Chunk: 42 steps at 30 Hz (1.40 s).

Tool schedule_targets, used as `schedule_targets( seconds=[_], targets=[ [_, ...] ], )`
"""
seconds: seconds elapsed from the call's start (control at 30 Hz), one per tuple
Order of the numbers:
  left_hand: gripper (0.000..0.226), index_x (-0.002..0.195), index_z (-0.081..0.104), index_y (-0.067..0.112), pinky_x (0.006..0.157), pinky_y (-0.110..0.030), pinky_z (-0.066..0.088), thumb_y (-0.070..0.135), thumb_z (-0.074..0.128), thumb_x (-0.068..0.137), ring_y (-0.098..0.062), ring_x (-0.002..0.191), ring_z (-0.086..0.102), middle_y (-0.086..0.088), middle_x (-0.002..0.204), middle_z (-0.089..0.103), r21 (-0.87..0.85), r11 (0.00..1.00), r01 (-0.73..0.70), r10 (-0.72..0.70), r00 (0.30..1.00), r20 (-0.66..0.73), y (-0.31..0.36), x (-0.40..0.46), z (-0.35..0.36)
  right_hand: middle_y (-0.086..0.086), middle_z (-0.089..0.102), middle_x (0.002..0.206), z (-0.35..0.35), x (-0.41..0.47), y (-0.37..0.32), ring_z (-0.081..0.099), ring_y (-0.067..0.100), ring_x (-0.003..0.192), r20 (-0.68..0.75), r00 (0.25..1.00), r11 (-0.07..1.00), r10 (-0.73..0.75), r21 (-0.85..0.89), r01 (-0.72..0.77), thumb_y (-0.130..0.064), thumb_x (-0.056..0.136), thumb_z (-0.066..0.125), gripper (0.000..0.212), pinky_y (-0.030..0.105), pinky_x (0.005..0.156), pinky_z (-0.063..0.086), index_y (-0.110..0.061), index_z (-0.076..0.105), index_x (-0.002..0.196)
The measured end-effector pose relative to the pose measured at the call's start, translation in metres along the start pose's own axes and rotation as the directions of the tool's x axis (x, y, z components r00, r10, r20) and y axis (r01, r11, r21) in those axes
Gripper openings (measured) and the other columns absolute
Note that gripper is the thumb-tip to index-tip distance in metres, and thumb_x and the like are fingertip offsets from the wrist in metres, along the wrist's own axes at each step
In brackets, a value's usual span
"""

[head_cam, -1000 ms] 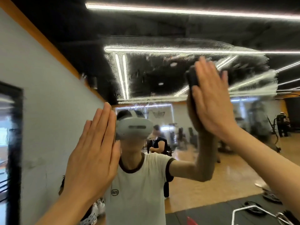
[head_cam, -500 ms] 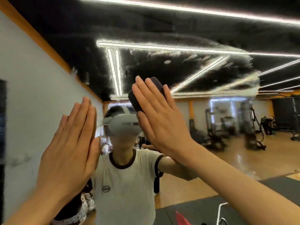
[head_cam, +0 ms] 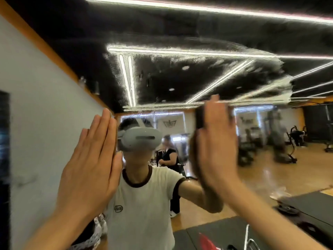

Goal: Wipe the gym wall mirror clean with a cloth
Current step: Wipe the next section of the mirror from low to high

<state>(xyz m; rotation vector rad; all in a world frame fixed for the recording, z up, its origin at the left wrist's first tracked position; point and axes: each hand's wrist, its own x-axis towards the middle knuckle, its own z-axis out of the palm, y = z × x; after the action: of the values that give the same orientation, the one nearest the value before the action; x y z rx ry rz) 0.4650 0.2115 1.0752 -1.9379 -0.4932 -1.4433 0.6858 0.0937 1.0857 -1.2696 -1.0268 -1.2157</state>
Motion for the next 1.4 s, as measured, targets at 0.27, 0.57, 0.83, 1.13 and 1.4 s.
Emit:
schedule_targets(
  seconds=[0.27, 0.57, 0.83, 1.13, 1.4],
  targets=[
    [0.062, 0.16, 0.014, 0.003, 0.126, -0.027, -0.006, 0.03, 0.023, 0.106, -0.017, 0.157, 0.0, -0.012, 0.169, 0.008, -0.001, 1.0, 0.011, -0.011, 1.0, -0.026, 0.0, 0.0, -0.001, 0.006, 0.02, 0.164, -0.021, -0.022, 0.064, 0.012, 0.017, 0.155, 0.165, 0.955, 0.967, -0.245, -0.032, 0.254, -0.023, 0.1, 0.035, 0.061, 0.039, 0.126, 0.004, -0.018, 0.018, 0.159],
    [0.062, 0.16, 0.011, 0.002, 0.126, -0.03, -0.003, 0.027, 0.028, 0.106, -0.021, 0.157, 0.002, -0.012, 0.169, 0.006, -0.046, 0.999, 0.0, -0.001, 1.0, -0.025, -0.002, -0.001, 0.001, 0.012, 0.048, 0.144, 0.026, -0.027, -0.067, 0.038, 0.027, 0.138, 0.009, 0.996, 0.996, -0.089, 0.002, 0.089, -0.01, 0.094, 0.052, 0.047, 0.028, 0.117, 0.024, -0.014, 0.047, 0.141],
    [0.06, 0.159, 0.016, 0.002, 0.125, -0.027, -0.005, 0.026, 0.024, 0.105, -0.012, 0.156, -0.003, -0.013, 0.168, 0.011, -0.05, 0.997, -0.05, 0.048, 0.998, -0.046, -0.056, -0.015, -0.035, 0.014, 0.025, 0.164, -0.004, -0.032, 0.005, 0.016, 0.024, 0.154, 0.208, 0.931, 0.945, -0.299, -0.069, 0.319, -0.024, 0.103, 0.036, 0.056, 0.04, 0.127, 0.005, -0.006, 0.03, 0.156],
    [0.064, 0.162, 0.007, 0.007, 0.126, -0.055, 0.009, 0.037, 0.015, 0.106, -0.028, 0.157, 0.003, -0.009, 0.17, -0.001, -0.07, 0.996, 0.047, -0.047, 0.999, 0.001, -0.106, -0.03, -0.018, 0.009, 0.031, 0.161, 0.045, -0.043, -0.114, 0.02, 0.023, 0.152, 0.075, 0.967, 0.968, -0.244, -0.036, 0.247, -0.015, 0.098, 0.044, 0.058, 0.043, 0.126, 0.008, -0.009, 0.03, 0.155],
    [0.062, 0.159, 0.012, 0.001, 0.126, -0.028, -0.005, 0.029, 0.021, 0.105, -0.026, 0.155, 0.008, -0.015, 0.168, 0.009, -0.034, 0.999, 0.02, -0.022, 0.998, -0.057, -0.097, -0.027, -0.035, 0.009, 0.025, 0.163, 0.012, -0.032, -0.036, 0.009, 0.012, 0.154, 0.157, 0.952, 0.959, -0.264, -0.066, 0.277, -0.027, 0.103, 0.037, 0.057, 0.032, 0.126, -0.001, -0.009, 0.028, 0.156]
  ],
)
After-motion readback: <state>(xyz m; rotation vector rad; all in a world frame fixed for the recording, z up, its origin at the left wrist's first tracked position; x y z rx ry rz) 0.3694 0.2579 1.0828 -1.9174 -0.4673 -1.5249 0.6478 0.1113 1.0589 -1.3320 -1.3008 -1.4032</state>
